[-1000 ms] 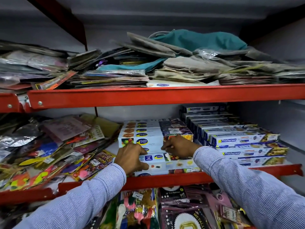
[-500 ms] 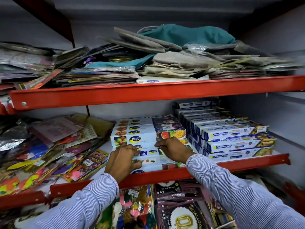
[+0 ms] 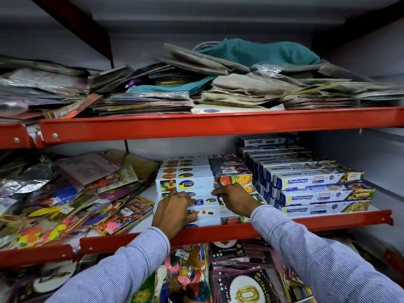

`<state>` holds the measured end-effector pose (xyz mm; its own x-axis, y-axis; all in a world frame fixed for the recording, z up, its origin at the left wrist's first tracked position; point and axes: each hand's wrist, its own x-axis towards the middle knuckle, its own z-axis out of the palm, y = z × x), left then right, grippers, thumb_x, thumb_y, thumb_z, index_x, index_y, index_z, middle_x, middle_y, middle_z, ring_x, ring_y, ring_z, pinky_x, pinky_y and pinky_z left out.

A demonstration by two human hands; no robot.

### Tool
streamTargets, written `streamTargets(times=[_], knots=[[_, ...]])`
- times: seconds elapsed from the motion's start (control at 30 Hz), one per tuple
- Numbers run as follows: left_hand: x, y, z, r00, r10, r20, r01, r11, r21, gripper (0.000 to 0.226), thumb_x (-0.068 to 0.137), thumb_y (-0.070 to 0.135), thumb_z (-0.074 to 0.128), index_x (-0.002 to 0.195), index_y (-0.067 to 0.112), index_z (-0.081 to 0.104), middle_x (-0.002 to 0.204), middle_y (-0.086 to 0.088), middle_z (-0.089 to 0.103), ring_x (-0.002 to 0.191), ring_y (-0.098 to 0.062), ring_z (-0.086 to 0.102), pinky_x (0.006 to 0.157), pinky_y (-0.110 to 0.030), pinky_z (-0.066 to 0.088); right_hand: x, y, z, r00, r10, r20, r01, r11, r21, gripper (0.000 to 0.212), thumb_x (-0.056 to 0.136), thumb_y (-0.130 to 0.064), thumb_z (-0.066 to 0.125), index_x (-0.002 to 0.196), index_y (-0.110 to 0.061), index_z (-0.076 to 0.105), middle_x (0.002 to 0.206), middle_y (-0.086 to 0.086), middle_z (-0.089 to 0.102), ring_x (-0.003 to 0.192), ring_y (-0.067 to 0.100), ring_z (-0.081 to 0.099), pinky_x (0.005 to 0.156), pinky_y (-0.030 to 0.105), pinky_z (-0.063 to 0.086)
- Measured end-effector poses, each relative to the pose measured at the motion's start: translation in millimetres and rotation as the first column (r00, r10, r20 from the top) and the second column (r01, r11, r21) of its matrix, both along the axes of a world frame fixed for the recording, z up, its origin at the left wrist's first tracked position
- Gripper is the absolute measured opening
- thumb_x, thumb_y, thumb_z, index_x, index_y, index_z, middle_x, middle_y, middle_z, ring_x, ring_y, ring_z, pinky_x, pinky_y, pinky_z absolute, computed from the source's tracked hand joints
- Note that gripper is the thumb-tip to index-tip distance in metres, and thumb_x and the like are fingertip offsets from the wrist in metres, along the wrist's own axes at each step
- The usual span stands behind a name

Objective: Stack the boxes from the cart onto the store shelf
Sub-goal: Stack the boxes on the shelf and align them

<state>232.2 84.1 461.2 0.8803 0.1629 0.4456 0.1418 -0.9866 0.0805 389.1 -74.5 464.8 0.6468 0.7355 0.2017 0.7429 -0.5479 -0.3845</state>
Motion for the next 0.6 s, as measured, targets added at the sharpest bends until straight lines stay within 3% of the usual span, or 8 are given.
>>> streamTargets(times=[0.1,0.17,0.23,0.33,0.4,0.53,0.6], knots=[[-4,-3,-1,1.0,0.002,-0.007,-0.002,1.0,0.007,0.043,0.088,0.044,0.061,0.125,0.02,0.064,0.132,0.0,0.064,0.119,-0.023,0.049,0.09,-0.037,0.049,-5,-1,1,1.0,-0.006,0.011,0.007,0.999,-0.037,0.047,0.09,0.003,0.043,0.128,-0.016,0.061,0.134,0.011,0.063,0.12,0.026,0.061,0.106,0.037,0.048],[-9,-5,-5,0.999,0.027,-0.018,-0.026,0.997,0.068,0.052,0.089,0.051,0.057,0.133,0.023,0.057,0.15,-0.004,0.046,0.134,-0.027,0.036,0.107,-0.044,0.037,-18,-5,4,0.998,-0.022,0.064,0.024,0.999,-0.039,0.049,0.088,-0.001,0.045,0.134,-0.018,0.055,0.136,0.012,0.061,0.12,0.03,0.06,0.101,0.039,0.05],[-21,-9,-14,0.998,0.059,0.011,-0.06,0.993,0.102,0.065,0.087,0.061,0.052,0.14,0.025,0.048,0.16,-0.006,0.028,0.143,-0.033,0.023,0.115,-0.054,0.023,-37,-11,0,0.987,-0.038,0.157,0.03,0.998,0.05,0.052,0.089,-0.003,0.046,0.14,-0.016,0.047,0.146,0.011,0.051,0.133,0.029,0.048,0.109,0.038,0.042],[-57,-19,-35,0.995,0.057,0.084,-0.065,0.993,0.096,0.075,0.084,0.066,0.044,0.146,0.024,0.039,0.162,-0.01,0.021,0.146,-0.037,0.019,0.114,-0.063,0.023,-78,-27,-15,0.968,-0.066,0.243,0.009,0.973,0.23,0.051,0.096,-0.018,0.041,0.147,-0.019,0.036,0.157,0.004,0.035,0.147,0.024,0.026,0.122,0.037,0.024],[-84,-28,-56,0.995,0.052,0.086,-0.059,0.994,0.089,0.078,0.085,0.067,0.045,0.15,0.028,0.028,0.163,-0.011,0.016,0.148,-0.037,0.014,0.115,-0.064,0.021,-107,-40,-32,0.961,-0.084,0.263,0.014,0.966,0.258,0.054,0.097,-0.028,0.04,0.15,-0.022,0.028,0.16,0.001,0.03,0.15,0.023,0.018,0.123,0.041,0.022],[-138,-43,-117,0.998,0.058,0.02,-0.058,0.998,0.026,0.082,0.084,0.065,0.048,0.153,0.031,0.02,0.164,-0.015,0.007,0.15,-0.039,0.006,0.116,-0.064,0.015,-165,-68,-89,0.969,-0.061,0.239,0.027,0.989,0.144,0.063,0.094,-0.039,0.039,0.152,-0.025,0.018,0.162,0.001,0.023,0.152,0.025,0.01,0.122,0.047,0.02],[-161,-49,-149,0.998,0.061,-0.033,-0.062,0.998,-0.021,0.077,0.088,0.068,0.038,0.153,0.029,0.021,0.164,-0.016,0.004,0.149,-0.041,0.006,0.116,-0.064,0.016,-186,-80,-127,0.98,-0.061,0.19,0.048,0.996,0.077,0.066,0.09,-0.043,0.035,0.151,-0.024,0.02,0.161,0.002,0.025,0.151,0.028,0.012,0.121,0.048,0.023]])
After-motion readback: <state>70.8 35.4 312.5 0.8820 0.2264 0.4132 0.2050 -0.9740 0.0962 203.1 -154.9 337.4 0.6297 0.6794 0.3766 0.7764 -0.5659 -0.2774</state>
